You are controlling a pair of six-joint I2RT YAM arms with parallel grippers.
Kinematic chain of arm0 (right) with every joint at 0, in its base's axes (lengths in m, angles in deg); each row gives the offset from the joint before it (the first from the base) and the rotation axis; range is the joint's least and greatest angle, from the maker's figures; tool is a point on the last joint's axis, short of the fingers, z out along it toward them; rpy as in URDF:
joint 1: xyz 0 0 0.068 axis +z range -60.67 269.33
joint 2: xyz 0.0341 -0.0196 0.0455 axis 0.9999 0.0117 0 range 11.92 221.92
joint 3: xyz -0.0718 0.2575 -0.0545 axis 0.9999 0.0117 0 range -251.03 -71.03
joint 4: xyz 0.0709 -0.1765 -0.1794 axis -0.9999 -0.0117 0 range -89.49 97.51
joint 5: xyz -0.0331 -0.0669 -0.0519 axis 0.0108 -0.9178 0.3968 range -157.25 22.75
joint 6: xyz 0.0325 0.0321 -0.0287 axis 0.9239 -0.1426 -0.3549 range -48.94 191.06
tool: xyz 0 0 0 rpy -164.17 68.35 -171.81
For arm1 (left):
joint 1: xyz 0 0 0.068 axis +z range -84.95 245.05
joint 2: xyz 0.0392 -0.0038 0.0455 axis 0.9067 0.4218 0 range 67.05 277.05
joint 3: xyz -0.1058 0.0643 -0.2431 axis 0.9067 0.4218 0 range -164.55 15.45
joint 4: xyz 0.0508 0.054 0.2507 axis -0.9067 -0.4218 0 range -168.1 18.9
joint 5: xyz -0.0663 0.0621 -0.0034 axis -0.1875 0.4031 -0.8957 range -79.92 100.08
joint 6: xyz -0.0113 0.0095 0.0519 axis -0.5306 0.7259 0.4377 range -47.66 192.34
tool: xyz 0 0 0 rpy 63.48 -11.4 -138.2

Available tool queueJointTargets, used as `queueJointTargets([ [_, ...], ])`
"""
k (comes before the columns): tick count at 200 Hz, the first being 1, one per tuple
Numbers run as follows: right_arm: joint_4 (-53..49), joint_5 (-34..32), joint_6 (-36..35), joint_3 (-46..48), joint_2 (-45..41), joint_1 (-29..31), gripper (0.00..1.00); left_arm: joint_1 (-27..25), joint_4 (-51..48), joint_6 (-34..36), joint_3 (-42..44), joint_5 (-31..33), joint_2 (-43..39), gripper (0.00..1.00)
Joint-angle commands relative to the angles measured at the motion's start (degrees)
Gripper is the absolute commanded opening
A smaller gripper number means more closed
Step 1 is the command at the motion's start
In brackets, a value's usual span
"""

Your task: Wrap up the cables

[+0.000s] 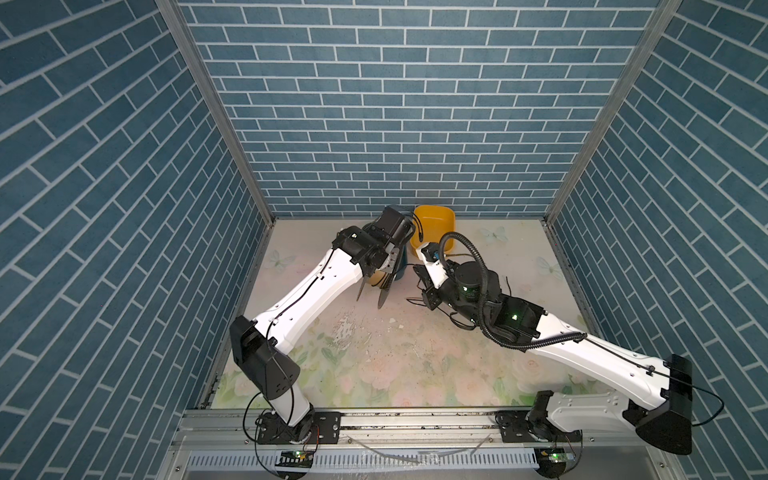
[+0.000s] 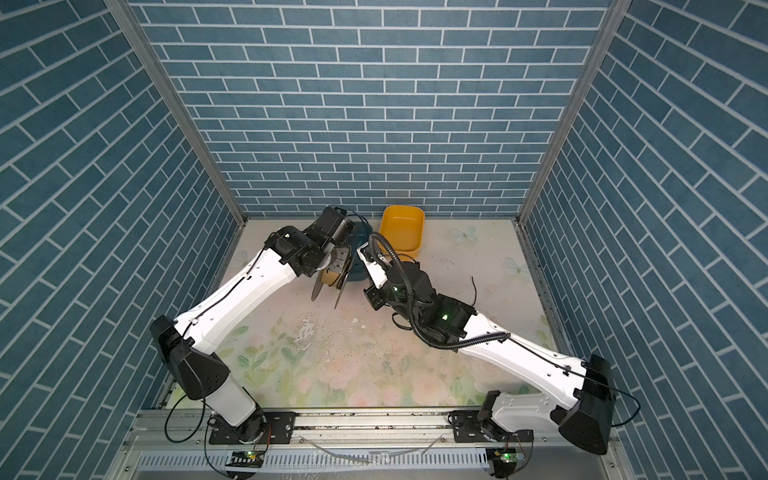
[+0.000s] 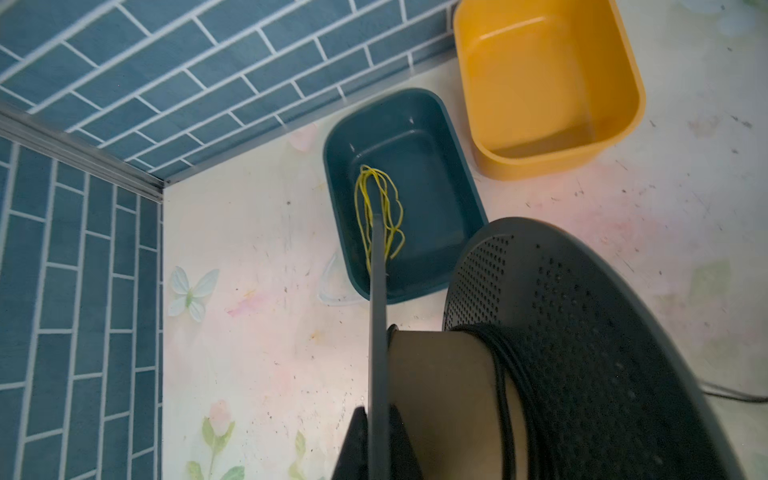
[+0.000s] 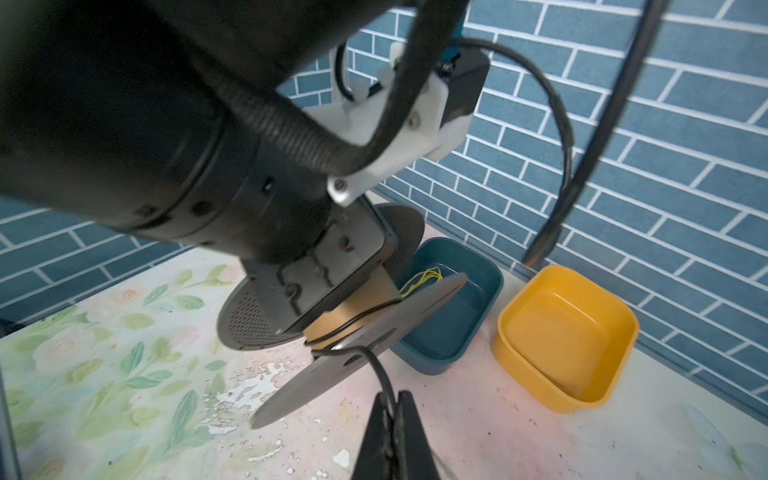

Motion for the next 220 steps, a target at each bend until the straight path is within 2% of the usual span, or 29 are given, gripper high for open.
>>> queueJointTargets([
  [1, -2.4, -3.6, 0.3, -4.5, 0.4, -2.7, 0.00, -1.3, -1.0, 0.9, 0.7, -1.1, -1.3, 0.00],
  [74, -10.8, 0.0, 5.5, -6.7, 2.9, -11.6, 0.00, -2.6, 1.8, 5.1, 3.3, -7.3, -4.5, 0.00],
  [146, -12.1, 5.9, 8.1, -5.8, 6.7, -18.4, 0.00, -2.7, 4.3, 11.0, 5.3, -15.4, -9.0, 0.00],
  [178, -12.1, 9.6, 8.7, -4.5, 7.7, -20.7, 0.00, -2.7, 3.4, 12.1, 4.4, -16.0, -9.5, 0.00],
  [220, -8.8, 19.4, 8.7, -0.8, 7.5, -22.6, 0.12, -2.6, 2.8, 12.3, 2.8, -17.6, -9.9, 0.00],
])
